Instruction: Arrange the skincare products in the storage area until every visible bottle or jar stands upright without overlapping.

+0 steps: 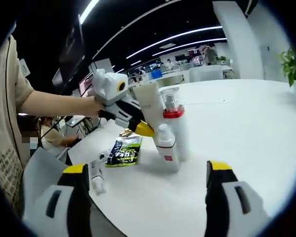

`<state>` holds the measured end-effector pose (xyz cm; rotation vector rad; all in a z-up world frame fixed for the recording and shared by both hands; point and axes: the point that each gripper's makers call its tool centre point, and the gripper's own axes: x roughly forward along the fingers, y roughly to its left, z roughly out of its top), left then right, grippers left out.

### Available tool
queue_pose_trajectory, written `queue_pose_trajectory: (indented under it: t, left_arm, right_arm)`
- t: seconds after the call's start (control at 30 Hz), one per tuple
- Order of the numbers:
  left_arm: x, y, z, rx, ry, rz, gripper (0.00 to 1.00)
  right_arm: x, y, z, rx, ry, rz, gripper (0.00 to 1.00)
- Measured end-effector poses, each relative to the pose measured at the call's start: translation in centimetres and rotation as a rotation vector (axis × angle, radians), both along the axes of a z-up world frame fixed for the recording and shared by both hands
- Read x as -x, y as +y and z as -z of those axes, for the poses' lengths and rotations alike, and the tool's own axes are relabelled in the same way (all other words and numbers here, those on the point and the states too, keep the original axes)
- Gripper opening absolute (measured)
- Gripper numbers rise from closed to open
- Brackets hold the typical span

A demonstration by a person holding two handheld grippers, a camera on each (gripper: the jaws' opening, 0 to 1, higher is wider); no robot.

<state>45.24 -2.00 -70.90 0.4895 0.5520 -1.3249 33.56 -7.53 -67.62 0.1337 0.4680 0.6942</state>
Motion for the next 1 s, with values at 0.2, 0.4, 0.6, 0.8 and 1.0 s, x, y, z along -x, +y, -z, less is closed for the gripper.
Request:
queue_pose_trajectory:
  t: [0.2,0.4,0.6,0.8,1.0]
  left_arm:
    - [0.1,-0.1,-0.2,0.002,0.005,-0.012,0.19]
    - [0.2,0.1,-0.4,-0.012,-0.002,-0.027,0.32]
    - [0.9,1.5,-0.4,-0.030,0.039,-0.120,0.48]
    - [2.8,3.2,-0.2,-0.035,0.117,-0.196,0.55]
    - [4.5,4.6,-0.4,-0.025,0.154,-0.256,0.66]
  right_arm:
    - [0.1,0.0,0.0,-0.002,0.000,-0.003,0.99]
    - [0.1,0.1,-0.4,-0.001,-0.009,-0.001,0.99]
    - [0.4,0.3,-0.7,0.003,-0.016,-0.005,1.00]
    - [0.9,0.8,-1.0,-0.001,-0.020,-0.009,1.00]
    - [1.3,1.3,-1.3,-0.008,-0.025,-0.012,1.00]
